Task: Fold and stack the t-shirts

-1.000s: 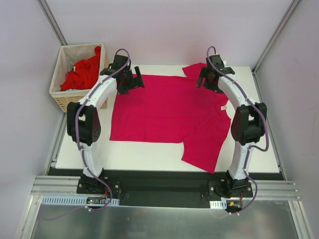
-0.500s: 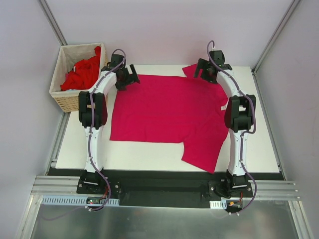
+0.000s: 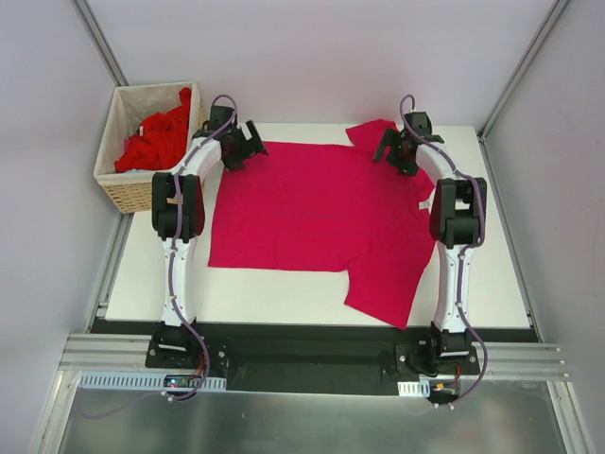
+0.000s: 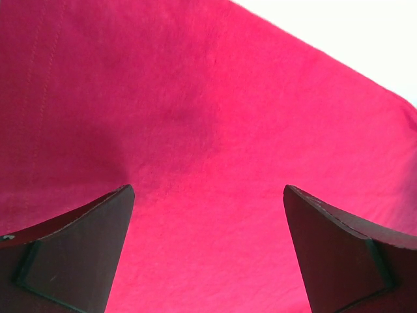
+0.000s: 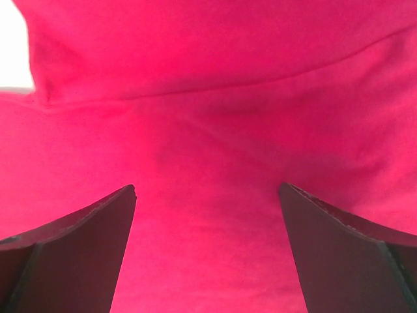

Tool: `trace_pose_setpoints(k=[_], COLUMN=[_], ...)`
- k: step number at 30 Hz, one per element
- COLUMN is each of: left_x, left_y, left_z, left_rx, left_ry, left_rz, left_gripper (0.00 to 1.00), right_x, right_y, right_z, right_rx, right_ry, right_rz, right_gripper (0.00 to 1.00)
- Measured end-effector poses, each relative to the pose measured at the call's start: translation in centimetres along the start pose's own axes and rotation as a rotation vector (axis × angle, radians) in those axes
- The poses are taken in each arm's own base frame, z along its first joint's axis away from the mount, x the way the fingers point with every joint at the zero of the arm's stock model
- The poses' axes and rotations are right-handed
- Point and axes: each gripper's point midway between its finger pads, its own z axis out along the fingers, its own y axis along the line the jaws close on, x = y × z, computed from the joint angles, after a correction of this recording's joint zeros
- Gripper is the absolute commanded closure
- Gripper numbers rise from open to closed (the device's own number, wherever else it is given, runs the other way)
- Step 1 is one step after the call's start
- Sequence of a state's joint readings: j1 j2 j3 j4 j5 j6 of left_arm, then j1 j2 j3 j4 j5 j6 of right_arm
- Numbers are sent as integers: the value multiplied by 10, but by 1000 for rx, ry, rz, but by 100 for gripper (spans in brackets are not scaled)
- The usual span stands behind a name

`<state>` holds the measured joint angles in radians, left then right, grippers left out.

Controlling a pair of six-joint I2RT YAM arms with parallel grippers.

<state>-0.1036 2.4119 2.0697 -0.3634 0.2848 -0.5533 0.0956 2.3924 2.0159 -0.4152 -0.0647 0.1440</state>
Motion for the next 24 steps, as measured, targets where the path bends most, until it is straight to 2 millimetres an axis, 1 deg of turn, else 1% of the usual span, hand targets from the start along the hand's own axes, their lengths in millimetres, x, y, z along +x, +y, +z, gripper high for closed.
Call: trace_pose_setpoints(k=[4, 10, 14, 17, 24], left_x=[12, 12, 11, 6, -17], left_y=[4, 3, 3, 3, -1], left_z=[4, 3, 3, 6, 21], left_rx=[7, 14, 10, 6, 8], left_ry=[27, 20, 16, 2, -55], left_rz=[-27, -40, -43, -45, -52], left_gripper=[1, 1, 1, 1, 1], right_x=[2, 10, 9, 2, -18], right_y=[2, -2, -2, 0, -1], right_z=[-10, -11, -10, -6, 9], right_rx=[-8, 4, 6, 2, -5], right_ry=[-1, 19, 20, 10, -23], right_rz=[8, 12, 19, 27, 48], right_gripper=[4, 4, 4, 4, 4])
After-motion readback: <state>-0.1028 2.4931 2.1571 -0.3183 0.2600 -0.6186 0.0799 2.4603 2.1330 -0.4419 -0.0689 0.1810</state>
